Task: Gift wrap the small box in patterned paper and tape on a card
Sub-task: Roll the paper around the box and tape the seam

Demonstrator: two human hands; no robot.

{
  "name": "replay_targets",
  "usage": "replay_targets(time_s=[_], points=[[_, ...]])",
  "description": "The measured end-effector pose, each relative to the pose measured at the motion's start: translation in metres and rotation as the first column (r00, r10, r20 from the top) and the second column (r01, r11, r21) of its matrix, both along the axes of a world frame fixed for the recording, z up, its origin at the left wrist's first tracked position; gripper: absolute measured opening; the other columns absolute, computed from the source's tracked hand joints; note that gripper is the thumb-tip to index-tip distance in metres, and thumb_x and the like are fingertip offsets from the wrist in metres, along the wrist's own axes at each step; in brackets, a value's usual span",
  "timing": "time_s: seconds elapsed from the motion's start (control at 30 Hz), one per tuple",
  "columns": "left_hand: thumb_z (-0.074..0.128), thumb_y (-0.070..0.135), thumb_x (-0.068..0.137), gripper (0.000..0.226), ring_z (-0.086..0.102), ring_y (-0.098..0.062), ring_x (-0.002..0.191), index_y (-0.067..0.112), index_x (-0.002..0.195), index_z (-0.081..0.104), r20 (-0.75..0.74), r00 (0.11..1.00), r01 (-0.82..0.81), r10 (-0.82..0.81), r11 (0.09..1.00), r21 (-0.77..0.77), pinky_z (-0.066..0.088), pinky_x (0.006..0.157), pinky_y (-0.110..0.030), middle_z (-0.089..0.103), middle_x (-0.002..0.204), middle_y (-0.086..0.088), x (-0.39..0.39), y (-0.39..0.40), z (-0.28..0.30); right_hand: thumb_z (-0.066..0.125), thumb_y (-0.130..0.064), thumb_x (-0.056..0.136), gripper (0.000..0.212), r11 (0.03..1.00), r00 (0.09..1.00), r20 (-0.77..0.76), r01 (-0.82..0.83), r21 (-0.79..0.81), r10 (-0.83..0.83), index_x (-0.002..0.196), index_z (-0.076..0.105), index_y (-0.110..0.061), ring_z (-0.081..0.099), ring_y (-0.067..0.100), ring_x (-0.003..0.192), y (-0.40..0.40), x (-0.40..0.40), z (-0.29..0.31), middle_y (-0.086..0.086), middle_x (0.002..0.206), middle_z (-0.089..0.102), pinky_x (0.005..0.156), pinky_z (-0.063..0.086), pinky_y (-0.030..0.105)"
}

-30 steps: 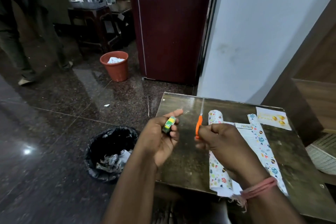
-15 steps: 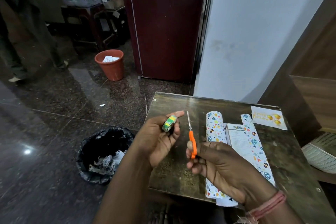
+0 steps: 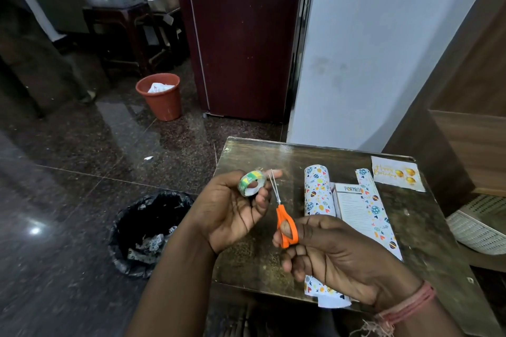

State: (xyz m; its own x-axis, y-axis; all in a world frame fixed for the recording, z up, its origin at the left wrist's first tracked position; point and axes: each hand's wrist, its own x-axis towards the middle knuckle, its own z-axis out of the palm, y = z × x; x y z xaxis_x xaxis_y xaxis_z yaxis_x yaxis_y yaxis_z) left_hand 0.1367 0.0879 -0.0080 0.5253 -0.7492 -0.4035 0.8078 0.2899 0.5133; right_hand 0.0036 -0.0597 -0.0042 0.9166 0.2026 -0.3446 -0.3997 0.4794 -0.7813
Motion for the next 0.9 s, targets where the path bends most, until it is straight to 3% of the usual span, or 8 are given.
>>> replay_targets(time_s=[0.3, 0.73, 0.9], points=[[0.043, 0.002, 0.088, 0.042, 0.054, -0.009, 0.064, -0.014, 0.117, 0.07, -0.001, 1.0, 0.015, -0.015, 1.0, -0.019, 0.051, 0.053, -0.016, 0.06, 0.083, -0.01, 0.0012, 0.0022, 0.0003, 0.087, -0.021, 0.077, 0.032, 1.0, 1.0, 0.015, -0.016, -0.006, 0.016, 0.093, 0.073, 0.002, 0.064, 0.028, 0.069, -0.0049, -0.0035, 0.0006, 0.02, 0.097, 0.063, 0.053, 0.053, 0.03], [0.042, 0.005, 0.088, 0.043, 0.055, -0.009, 0.062, -0.013, 0.114, 0.071, 0.038, 0.994, 0.105, -0.106, 0.994, 0.016, 0.049, 0.05, -0.015, 0.058, 0.083, -0.01, -0.0023, 0.001, 0.0027, 0.074, -0.015, 0.083, 0.017, 0.998, 0.998, 0.023, 0.058, -0.008, -0.058, 0.087, 0.074, 0.001, 0.063, 0.024, 0.064, -0.0085, -0.0014, -0.0021, 0.019, 0.091, 0.063, 0.047, 0.05, 0.026], [0.045, 0.007, 0.084, 0.049, 0.056, -0.009, 0.061, -0.015, 0.122, 0.065, 0.049, 0.997, 0.063, -0.064, 0.998, 0.023, 0.051, 0.05, -0.017, 0.059, 0.085, -0.012, 0.0007, 0.005, -0.0001, 0.071, -0.011, 0.09, 0.021, 0.997, 0.997, 0.031, 0.066, -0.04, -0.065, 0.097, 0.067, 0.008, 0.063, 0.024, 0.066, -0.0098, 0.0006, -0.0047, 0.019, 0.092, 0.063, 0.05, 0.052, 0.026]])
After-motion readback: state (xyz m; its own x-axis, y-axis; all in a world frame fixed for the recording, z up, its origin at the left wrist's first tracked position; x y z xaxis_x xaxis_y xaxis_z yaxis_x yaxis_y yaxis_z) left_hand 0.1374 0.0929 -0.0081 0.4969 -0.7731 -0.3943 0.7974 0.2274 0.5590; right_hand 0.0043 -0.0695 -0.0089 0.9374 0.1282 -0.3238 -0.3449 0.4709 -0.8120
